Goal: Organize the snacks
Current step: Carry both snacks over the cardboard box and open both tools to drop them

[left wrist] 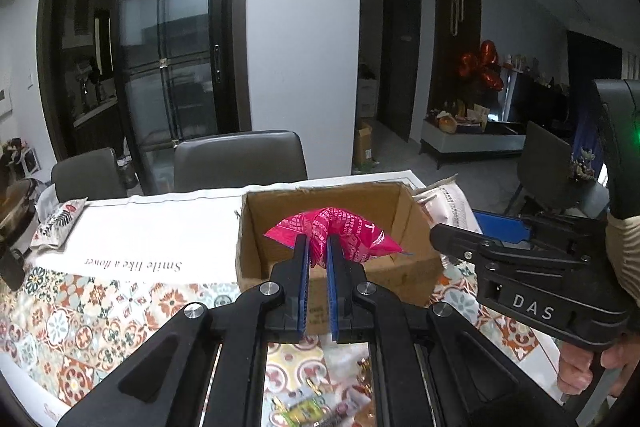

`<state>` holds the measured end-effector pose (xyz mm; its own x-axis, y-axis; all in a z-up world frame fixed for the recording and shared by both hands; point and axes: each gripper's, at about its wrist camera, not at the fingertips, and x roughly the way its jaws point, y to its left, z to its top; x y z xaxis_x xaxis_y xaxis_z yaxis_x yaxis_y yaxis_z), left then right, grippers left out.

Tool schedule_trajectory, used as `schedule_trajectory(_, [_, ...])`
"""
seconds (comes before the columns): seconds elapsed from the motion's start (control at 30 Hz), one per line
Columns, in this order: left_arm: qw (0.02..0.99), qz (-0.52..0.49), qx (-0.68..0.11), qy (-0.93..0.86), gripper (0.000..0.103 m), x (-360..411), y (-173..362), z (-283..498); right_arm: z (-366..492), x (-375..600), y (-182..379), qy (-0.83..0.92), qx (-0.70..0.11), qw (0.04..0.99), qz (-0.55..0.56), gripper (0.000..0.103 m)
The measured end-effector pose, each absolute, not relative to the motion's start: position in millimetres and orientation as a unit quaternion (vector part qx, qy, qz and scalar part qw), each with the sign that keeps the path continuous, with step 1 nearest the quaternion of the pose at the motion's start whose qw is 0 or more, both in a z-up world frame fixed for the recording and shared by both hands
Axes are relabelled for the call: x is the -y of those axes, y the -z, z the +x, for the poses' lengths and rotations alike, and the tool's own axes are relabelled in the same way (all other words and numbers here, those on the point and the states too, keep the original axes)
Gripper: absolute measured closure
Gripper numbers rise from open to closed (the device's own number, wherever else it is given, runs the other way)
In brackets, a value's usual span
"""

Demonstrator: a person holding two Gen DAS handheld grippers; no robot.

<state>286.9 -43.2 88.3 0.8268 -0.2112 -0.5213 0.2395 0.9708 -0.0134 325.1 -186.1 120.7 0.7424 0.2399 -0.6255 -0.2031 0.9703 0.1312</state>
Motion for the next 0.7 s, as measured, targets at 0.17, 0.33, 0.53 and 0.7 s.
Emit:
schedule_trajectory(0.17, [0.949,0.023,-0.291,0.116,0.093,43,-89,319,350,186,-123,-0.117,-0.353,0.928,0.017,0.064])
schedule_trajectory(0.33, [0.940,0.016,-0.322,0.112,0.093,42,-82,352,375,185,-117,-0.122,-0.378,0.918,0.018,0.064])
schedule_trajectory(0.53, [0.934,0.013,-0.341,0.107,0.091,42,-74,373,396,185,-107,-0.125,-0.403,0.906,0.025,0.064])
schedule_trajectory(0.7, [0.934,0.023,-0.343,0.098,0.064,42,-75,376,405,186,-105,-0.121,-0.405,0.906,0.031,0.052])
